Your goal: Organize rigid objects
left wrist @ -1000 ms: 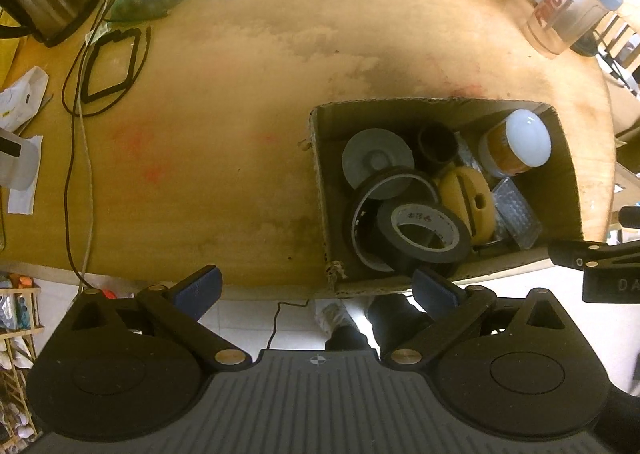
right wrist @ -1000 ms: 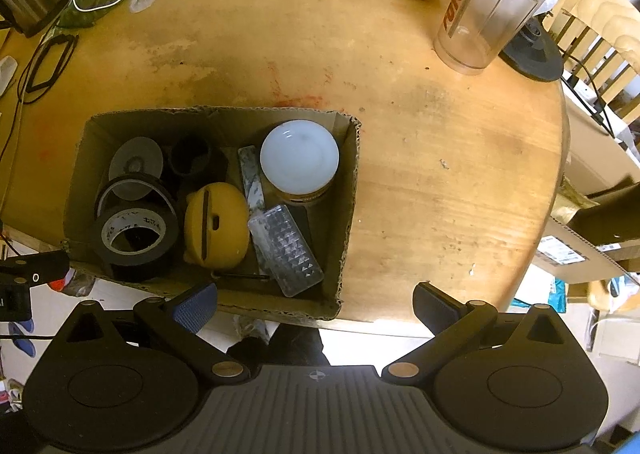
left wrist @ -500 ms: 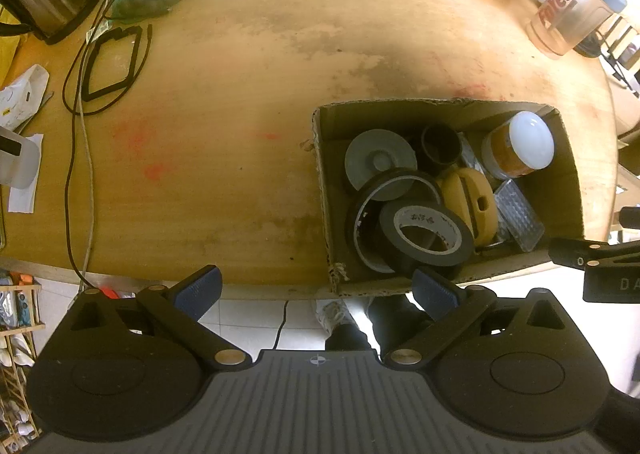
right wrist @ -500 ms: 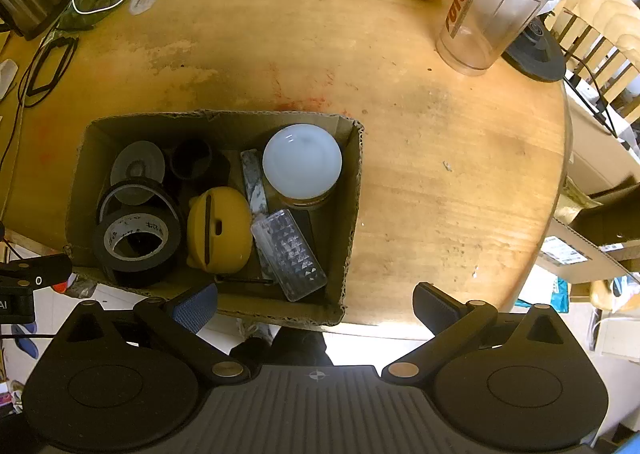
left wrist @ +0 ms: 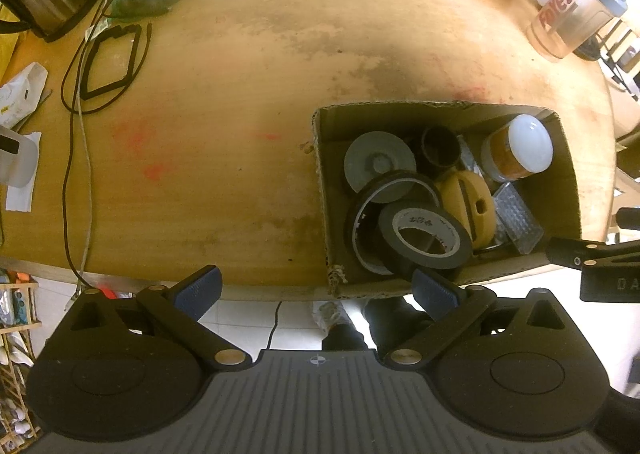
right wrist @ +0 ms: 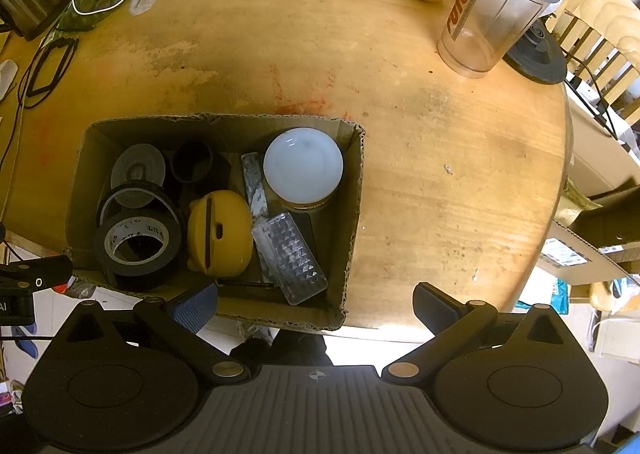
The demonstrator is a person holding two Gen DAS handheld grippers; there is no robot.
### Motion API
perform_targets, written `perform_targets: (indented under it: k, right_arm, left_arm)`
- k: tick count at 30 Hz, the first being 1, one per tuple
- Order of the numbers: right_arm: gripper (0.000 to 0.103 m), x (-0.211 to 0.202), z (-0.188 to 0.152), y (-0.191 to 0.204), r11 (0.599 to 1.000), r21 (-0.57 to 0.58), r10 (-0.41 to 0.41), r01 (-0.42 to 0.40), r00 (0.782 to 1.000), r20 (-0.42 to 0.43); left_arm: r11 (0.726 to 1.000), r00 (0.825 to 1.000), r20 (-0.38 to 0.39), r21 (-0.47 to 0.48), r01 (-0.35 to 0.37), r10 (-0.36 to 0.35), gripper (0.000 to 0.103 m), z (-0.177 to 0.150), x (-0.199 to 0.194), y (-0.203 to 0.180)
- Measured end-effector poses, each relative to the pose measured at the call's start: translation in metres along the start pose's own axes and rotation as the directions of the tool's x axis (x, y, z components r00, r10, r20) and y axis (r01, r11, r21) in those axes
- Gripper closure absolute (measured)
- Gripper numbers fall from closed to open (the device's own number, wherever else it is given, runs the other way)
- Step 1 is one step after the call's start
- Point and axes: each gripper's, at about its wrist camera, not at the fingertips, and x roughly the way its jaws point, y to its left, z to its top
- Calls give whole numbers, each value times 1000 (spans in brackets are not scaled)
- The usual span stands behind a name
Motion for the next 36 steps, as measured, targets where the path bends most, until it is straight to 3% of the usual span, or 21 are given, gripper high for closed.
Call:
perform_targets:
  k: [36]
  right_arm:
    - [0,1,1,-1,1000,1,0,0,1000,-2]
  left_arm:
    - [1000,1000,-8,-5,-8,8,0,-1,0,0]
